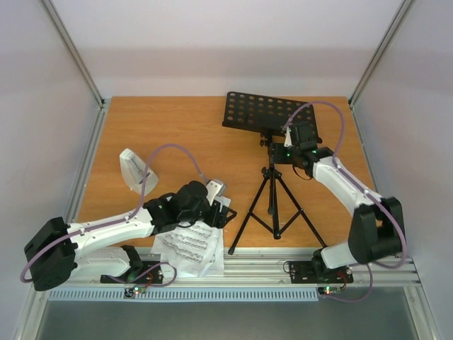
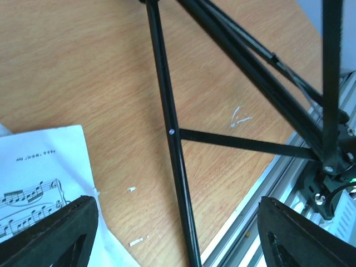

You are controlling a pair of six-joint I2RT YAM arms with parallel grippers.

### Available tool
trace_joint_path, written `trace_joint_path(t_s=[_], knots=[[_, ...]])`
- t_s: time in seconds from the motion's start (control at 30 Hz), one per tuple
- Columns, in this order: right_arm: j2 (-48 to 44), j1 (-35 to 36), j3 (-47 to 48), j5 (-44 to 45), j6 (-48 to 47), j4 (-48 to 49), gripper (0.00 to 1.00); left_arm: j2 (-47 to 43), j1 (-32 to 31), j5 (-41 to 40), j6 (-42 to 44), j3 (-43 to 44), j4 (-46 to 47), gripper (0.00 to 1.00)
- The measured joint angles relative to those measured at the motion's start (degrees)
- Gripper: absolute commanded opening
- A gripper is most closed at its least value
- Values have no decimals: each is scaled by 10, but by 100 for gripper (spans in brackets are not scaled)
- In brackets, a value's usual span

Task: Pack up the instrument practice props
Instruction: Place the music stand at the center of the board, then close the music stand at the center of the board.

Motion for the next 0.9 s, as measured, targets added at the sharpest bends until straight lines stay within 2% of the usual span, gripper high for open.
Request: trace_joint_path(t_s=[0.13,0.27,0.53,0.9], knots=[[-94,-24,-30,8,10,-16,77,0,0,2,2,-16,-3,74],[-177,-79,-63,1,35,-29,79,0,-10,3,-2,-36,-4,73],[-300,-199,-206,-74,90,-75,78,25,-64,7,-36,-54,33,71],[-404,-209,-309,-108,158,-133,81,134,-96,22,-86,-54,114,70]])
